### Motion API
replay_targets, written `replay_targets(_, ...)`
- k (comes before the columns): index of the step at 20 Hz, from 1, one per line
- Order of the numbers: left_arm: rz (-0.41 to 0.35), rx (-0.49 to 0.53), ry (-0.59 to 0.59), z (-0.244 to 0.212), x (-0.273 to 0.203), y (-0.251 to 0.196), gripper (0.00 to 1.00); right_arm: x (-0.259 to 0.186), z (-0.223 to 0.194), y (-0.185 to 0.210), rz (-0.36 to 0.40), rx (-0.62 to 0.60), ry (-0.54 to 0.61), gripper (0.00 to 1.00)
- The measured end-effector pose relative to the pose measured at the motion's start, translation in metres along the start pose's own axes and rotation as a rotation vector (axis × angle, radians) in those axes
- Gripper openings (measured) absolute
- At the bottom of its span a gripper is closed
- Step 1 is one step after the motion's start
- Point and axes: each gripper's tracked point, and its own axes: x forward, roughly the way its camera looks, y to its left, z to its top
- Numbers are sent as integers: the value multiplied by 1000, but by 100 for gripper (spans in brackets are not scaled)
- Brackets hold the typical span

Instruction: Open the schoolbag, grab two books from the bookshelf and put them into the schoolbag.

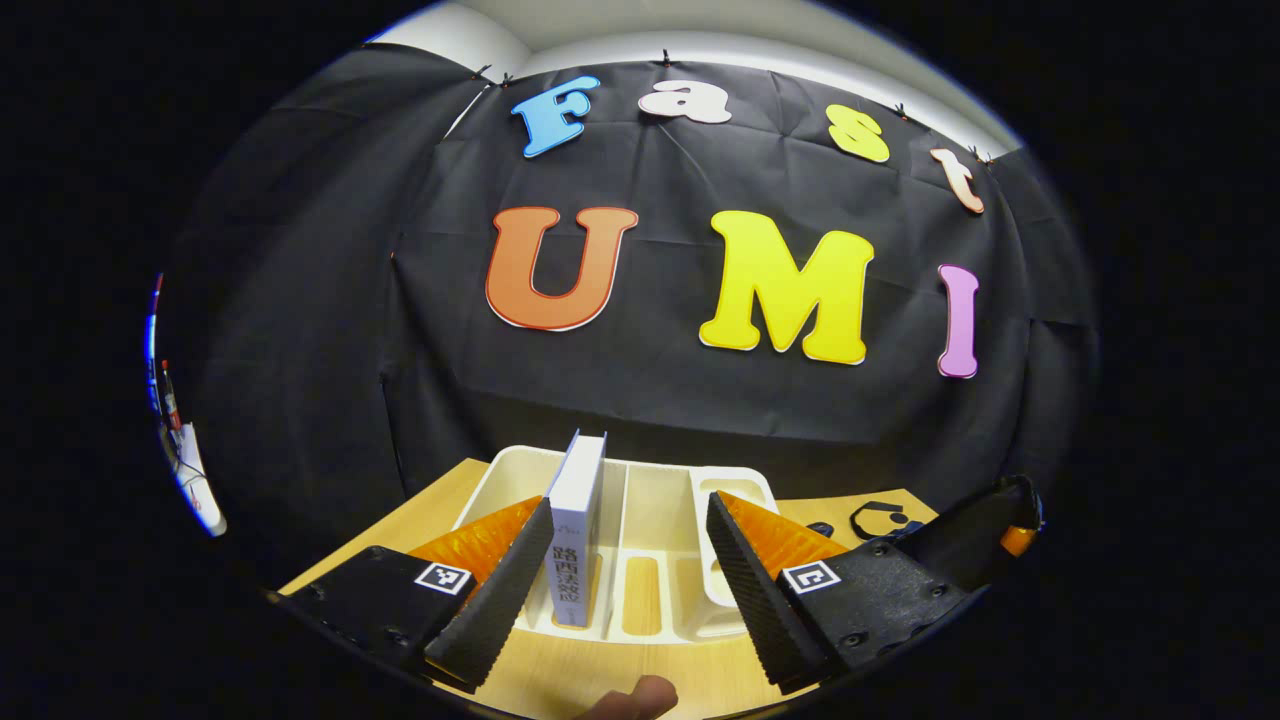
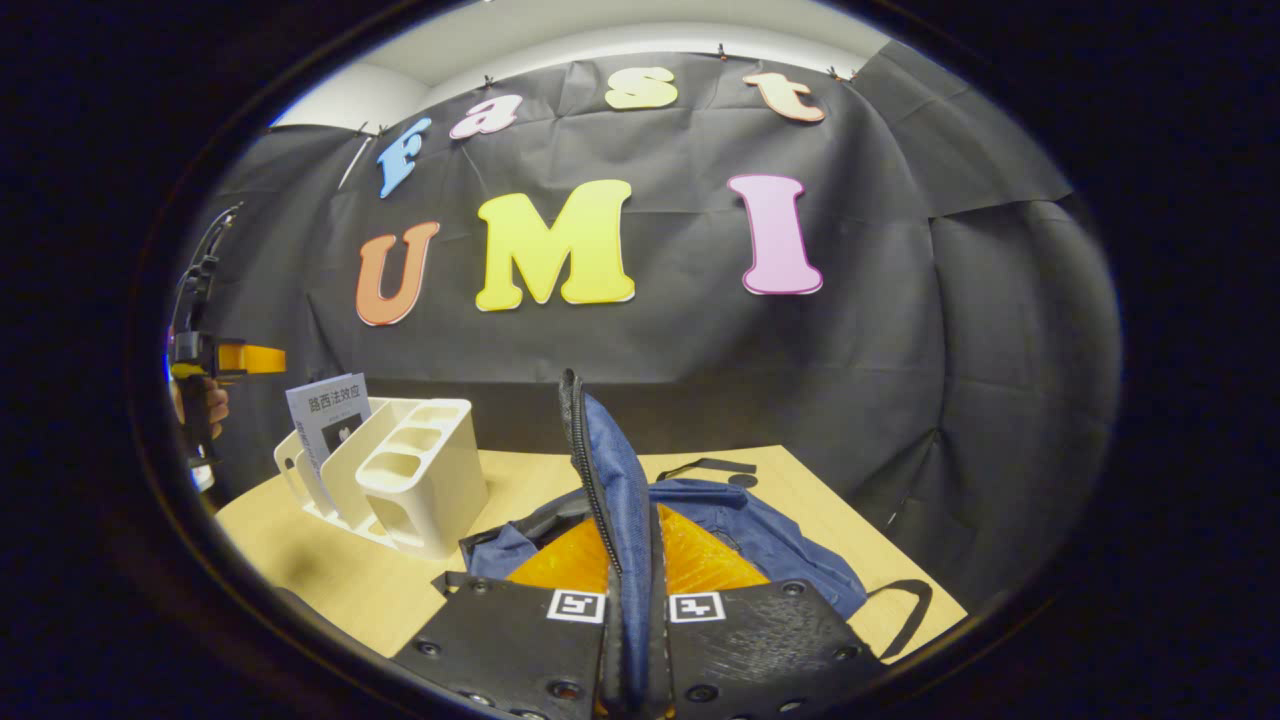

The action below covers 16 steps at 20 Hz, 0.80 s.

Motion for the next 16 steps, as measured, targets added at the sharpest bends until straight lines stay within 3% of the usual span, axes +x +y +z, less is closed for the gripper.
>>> replay_targets(3,-8,56,105,-6,31,0,96,-5,-5,1,38,2,8,7)
replay_targets(4,-15,80,140,-6,38,-2,97,-5,-6,-4,38,1,5,10)
replay_targets(10,105,352,286,-6,86,20,95,-7,-14,-23,54,48,14,10)
replay_targets(11,102,377,320,-9,87,16,94,-6,-14,-24,55,53,14,7)
replay_targets(16,128,485,380,-11,116,16,93,-10,-17,-20,87,43,32,10)
